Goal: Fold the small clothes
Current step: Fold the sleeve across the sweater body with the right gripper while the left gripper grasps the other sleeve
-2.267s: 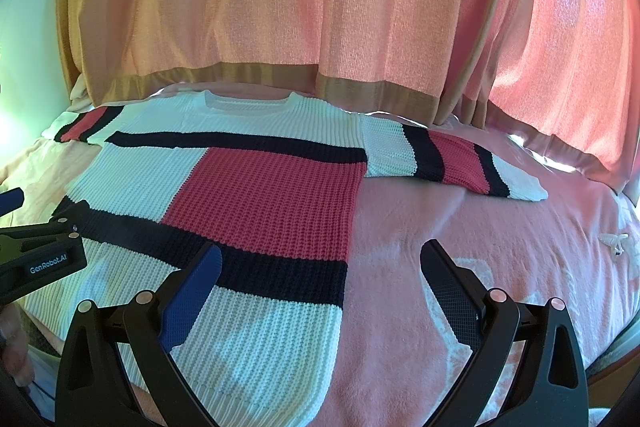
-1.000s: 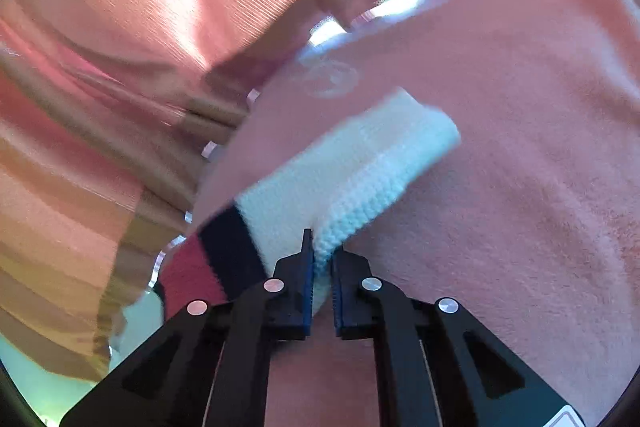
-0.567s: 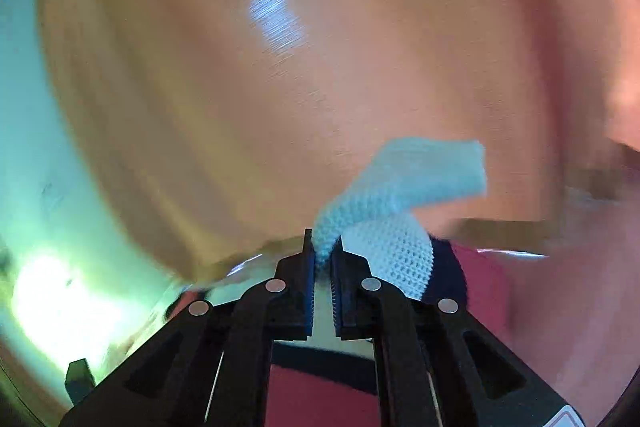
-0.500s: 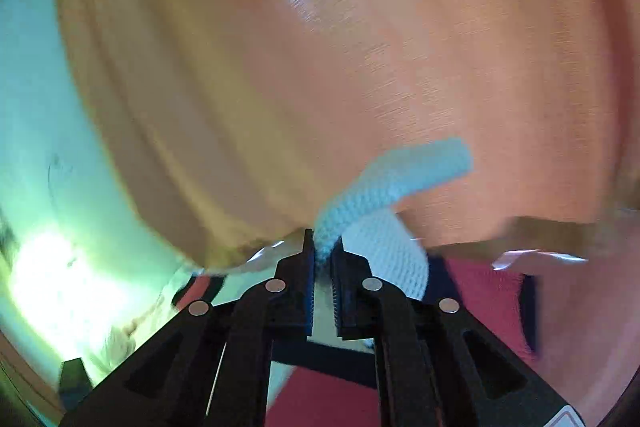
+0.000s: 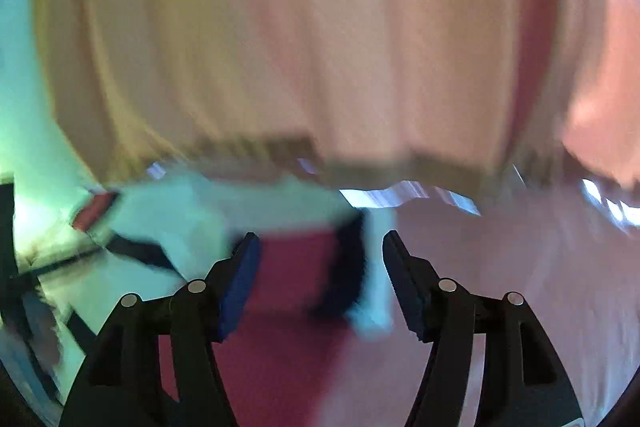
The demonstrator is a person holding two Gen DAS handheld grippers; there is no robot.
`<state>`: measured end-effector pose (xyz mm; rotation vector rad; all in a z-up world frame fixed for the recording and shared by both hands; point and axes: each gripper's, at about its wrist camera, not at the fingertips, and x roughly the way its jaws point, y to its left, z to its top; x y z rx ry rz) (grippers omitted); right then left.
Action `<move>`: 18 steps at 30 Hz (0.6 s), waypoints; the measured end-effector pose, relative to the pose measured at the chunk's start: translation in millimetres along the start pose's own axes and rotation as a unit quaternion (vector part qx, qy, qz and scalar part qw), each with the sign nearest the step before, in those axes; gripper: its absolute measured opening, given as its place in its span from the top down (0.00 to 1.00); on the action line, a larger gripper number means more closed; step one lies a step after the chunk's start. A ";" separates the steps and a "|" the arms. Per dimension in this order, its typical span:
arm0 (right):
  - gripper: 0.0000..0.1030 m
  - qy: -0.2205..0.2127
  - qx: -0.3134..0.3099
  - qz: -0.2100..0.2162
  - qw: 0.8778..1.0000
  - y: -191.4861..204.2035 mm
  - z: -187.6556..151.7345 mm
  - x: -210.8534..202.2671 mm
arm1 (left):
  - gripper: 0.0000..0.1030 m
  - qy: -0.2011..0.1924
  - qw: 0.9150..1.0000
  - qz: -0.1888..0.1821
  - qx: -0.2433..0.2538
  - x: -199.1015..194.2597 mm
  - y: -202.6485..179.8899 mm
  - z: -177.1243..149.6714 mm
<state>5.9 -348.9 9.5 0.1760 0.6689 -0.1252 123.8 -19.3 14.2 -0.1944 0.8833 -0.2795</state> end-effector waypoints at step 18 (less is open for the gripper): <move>0.90 0.081 0.023 -0.020 0.996 -17.7 -48.1 102.7 | 0.92 0.035 0.985 -0.110 -0.125 116.2 14.8 25.5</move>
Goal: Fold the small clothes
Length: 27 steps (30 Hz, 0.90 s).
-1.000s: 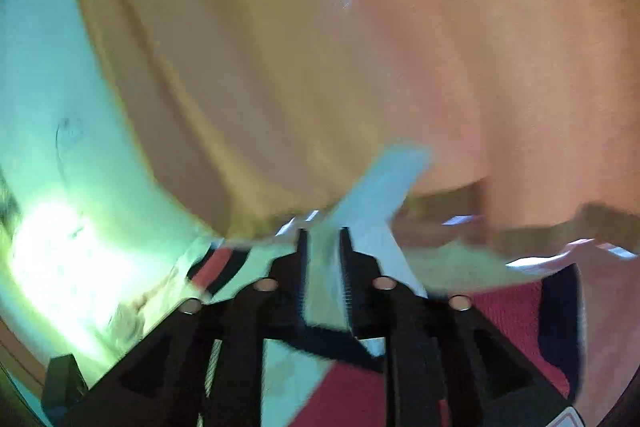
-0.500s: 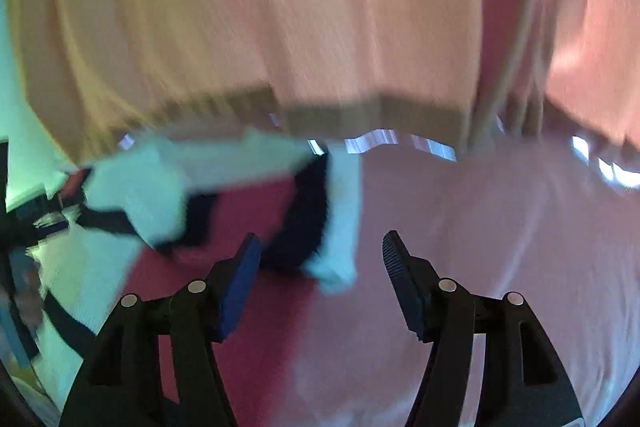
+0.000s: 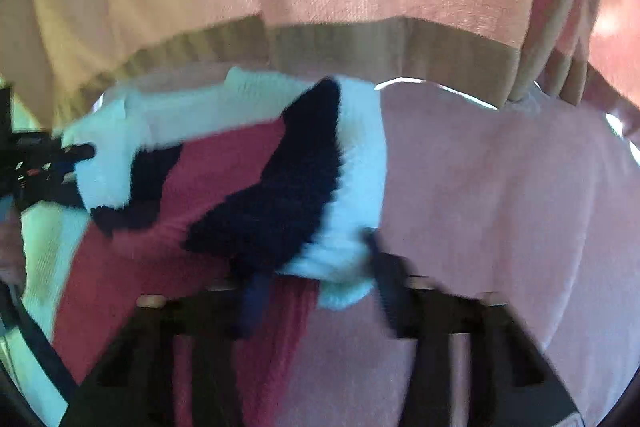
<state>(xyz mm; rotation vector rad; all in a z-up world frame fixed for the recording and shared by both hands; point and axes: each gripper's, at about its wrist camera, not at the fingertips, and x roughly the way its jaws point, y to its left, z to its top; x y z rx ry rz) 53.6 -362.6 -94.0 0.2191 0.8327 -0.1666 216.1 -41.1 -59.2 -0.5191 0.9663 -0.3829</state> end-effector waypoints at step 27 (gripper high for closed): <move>0.39 -0.024 0.010 0.052 0.998 12.7 8.9 -58.9 | 0.26 -0.026 0.998 0.054 0.012 -32.5 65.0 12.8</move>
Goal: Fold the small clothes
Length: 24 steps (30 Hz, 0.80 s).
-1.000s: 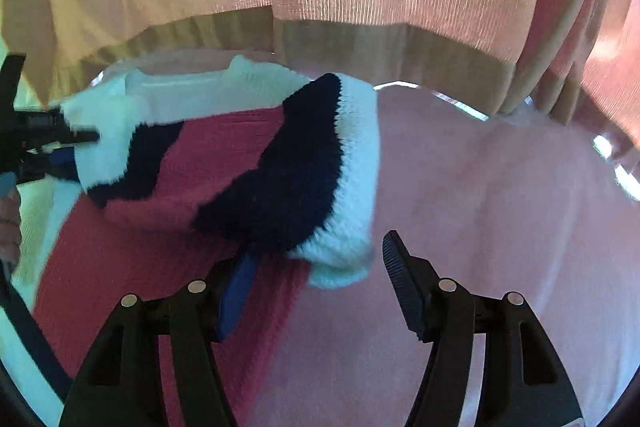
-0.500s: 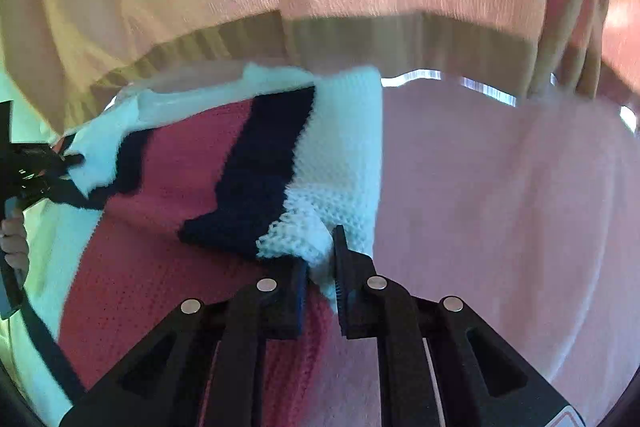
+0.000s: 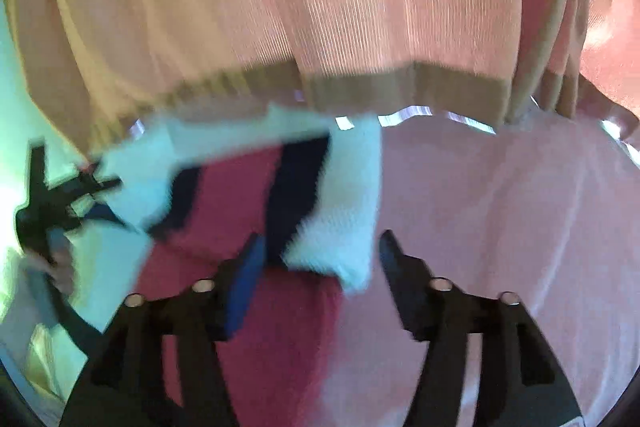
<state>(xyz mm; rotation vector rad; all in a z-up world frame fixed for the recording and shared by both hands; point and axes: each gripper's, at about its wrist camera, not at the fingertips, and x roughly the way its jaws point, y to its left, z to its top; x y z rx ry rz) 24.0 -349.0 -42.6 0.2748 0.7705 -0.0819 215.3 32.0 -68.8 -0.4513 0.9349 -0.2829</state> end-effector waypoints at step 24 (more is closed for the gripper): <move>0.73 -0.005 0.018 -0.080 0.997 6.5 -0.1 22.8 | 0.52 -0.067 0.998 0.006 -0.017 -12.5 14.1 18.9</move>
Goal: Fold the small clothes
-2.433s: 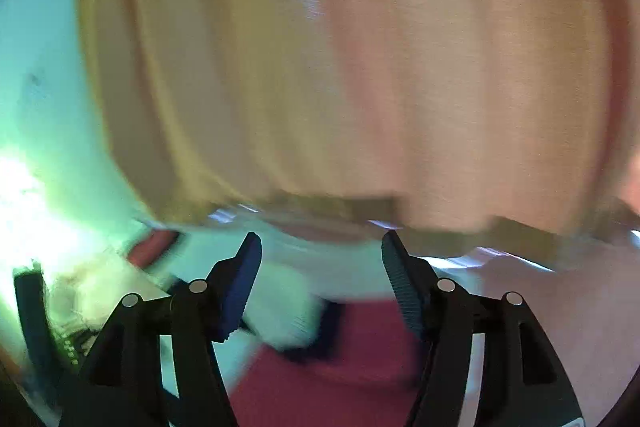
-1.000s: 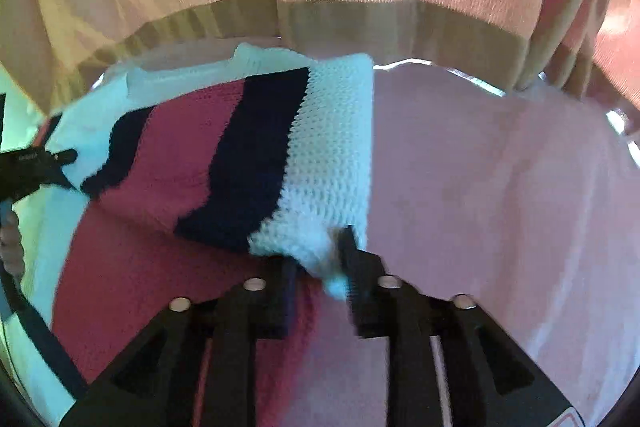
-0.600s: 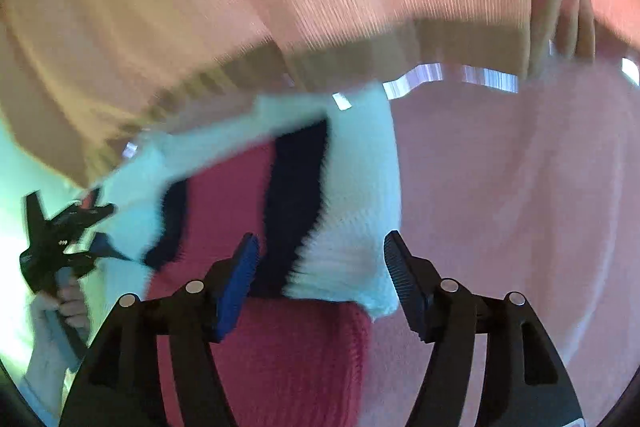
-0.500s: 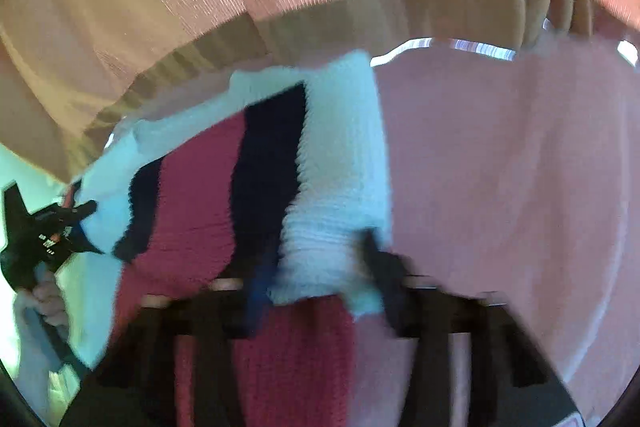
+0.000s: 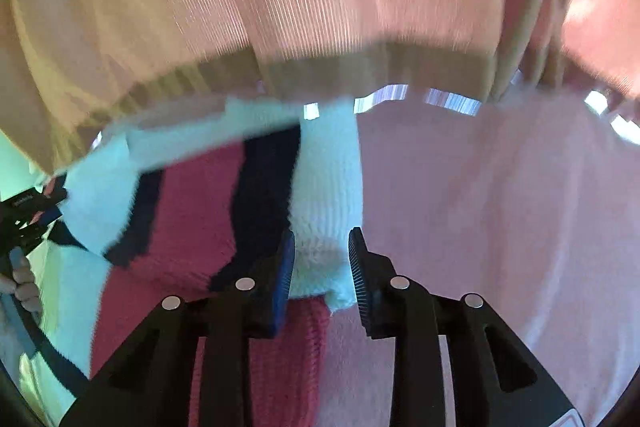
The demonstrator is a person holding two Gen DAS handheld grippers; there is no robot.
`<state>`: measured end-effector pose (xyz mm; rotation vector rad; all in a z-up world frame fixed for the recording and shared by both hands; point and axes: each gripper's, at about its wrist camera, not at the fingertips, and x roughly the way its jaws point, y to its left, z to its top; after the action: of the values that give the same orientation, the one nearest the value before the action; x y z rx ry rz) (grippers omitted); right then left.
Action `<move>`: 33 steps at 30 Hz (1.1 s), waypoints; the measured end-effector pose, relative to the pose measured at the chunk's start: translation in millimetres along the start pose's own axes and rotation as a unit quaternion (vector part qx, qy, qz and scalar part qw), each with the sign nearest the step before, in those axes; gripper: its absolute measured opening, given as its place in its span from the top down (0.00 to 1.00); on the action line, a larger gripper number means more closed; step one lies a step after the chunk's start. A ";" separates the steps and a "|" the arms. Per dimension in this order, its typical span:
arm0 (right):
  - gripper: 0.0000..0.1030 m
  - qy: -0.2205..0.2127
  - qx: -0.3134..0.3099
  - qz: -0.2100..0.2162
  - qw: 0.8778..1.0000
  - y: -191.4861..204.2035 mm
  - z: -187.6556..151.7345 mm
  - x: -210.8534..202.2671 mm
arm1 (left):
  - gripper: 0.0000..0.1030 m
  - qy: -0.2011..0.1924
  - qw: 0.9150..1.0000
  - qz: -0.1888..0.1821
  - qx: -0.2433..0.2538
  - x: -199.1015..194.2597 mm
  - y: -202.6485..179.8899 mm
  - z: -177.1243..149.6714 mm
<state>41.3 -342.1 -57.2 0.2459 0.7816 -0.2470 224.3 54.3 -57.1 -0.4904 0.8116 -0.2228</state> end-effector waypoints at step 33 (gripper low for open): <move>1.00 0.119 -0.112 0.125 0.979 170.4 17.3 110.9 | 0.52 0.059 0.990 0.052 0.119 44.9 -60.9 -47.4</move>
<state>181.2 -200.9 -103.4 0.1602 0.9971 0.1102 219.1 -31.0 -83.1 -0.2107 0.9105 -0.2507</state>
